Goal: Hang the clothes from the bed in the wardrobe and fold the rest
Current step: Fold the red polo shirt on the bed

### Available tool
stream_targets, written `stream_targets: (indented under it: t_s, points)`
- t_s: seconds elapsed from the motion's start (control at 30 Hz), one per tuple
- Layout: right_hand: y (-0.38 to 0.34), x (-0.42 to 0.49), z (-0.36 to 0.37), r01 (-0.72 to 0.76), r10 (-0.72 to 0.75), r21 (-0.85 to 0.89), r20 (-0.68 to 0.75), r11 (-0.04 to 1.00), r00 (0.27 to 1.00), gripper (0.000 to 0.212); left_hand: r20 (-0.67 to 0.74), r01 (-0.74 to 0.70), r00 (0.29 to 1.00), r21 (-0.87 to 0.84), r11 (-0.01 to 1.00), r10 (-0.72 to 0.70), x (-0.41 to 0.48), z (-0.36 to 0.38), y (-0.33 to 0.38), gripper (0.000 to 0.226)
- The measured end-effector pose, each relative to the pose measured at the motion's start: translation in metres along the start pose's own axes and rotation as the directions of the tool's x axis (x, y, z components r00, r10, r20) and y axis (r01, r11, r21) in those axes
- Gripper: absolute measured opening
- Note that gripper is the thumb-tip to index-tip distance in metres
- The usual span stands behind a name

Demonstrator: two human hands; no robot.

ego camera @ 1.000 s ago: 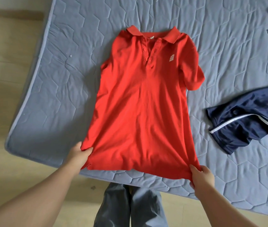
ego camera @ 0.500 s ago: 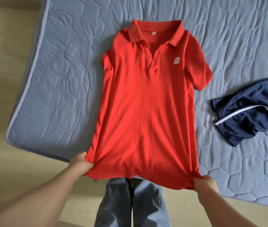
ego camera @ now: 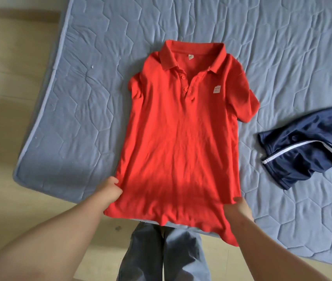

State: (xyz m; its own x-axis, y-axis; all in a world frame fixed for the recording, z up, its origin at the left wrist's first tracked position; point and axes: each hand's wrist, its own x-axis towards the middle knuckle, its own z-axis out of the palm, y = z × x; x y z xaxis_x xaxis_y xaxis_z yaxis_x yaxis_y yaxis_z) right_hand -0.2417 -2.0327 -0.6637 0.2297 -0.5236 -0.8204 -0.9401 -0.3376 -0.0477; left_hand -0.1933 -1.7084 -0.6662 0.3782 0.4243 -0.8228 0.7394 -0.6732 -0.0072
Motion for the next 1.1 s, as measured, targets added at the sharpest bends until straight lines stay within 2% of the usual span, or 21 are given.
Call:
stream_targets:
  t_s: [0.13, 0.27, 0.37, 0.47, 0.53, 0.6, 0.7, 0.77, 0.9, 1.0, 1.1]
  points:
    - [-0.046, -0.007, -0.009, 0.118, -0.118, 0.07, 0.009, 0.991, 0.993, 0.046, -0.027, -0.074, 0.997, -0.183, 0.98, 0.07, -0.004, -0.017, 0.039, 0.027]
    - [-0.094, -0.006, -0.003, 0.192, -0.197, 0.136, 0.018, 0.972, 0.98, 0.035, -0.019, -0.127, 0.992, -0.334, 0.934, 0.129, 0.013, -0.036, 0.075, 0.022]
    - [-0.122, -0.005, 0.012, 0.218, -0.228, 0.18, 0.037, 0.959, 0.973, 0.032, -0.076, -0.167, 0.986, -0.377, 0.911, 0.149, 0.033, -0.044, 0.097, 0.016]
    - [-0.152, -0.002, 0.033, 0.215, -0.225, 0.146, 0.057, 0.966, 0.973, 0.028, -0.146, -0.153, 0.986, -0.573, 0.805, 0.083, 0.063, -0.053, 0.118, 0.012]
    - [-0.172, 0.002, 0.048, 0.227, -0.233, 0.091, 0.063, 0.97, 0.97, 0.028, -0.149, -0.096, 0.989, -0.676, 0.731, -0.008, 0.084, -0.061, 0.132, 0.017]
    - [-0.192, 0.005, 0.062, 0.245, -0.25, 0.087, 0.052, 0.966, 0.967, 0.03, -0.085, -0.016, 0.995, -0.663, 0.748, -0.054, 0.103, -0.071, 0.143, 0.042]
    - [-0.216, 0.013, 0.078, 0.255, -0.26, 0.174, 0.012, 0.951, 0.965, 0.027, 0.145, 0.026, 0.987, -0.585, 0.81, 0.073, 0.119, -0.087, 0.162, 0.07]
    - [-0.228, 0.019, 0.086, 0.249, -0.251, 0.219, -0.019, 0.944, 0.968, 0.025, 0.205, 0.012, 0.97, -0.587, 0.81, 0.134, 0.132, -0.097, 0.175, 0.07]
    - [-0.239, 0.029, 0.098, 0.236, -0.23, 0.214, -0.053, 0.948, 0.972, 0.023, 0.272, 0.073, 0.938, -0.76, 0.646, 0.214, 0.141, -0.111, 0.209, 0.037]
    - [-0.243, 0.034, 0.104, 0.212, -0.204, 0.208, -0.057, 0.955, 0.977, 0.025, 0.332, 0.121, 0.891, -0.832, 0.542, 0.31, 0.141, -0.116, 0.226, 0.023]
    - [-0.241, 0.034, 0.106, 0.213, -0.205, 0.183, -0.061, 0.96, 0.977, 0.017, 0.172, 0.059, 0.943, -0.929, 0.364, 0.286, 0.145, -0.119, 0.227, 0.035]
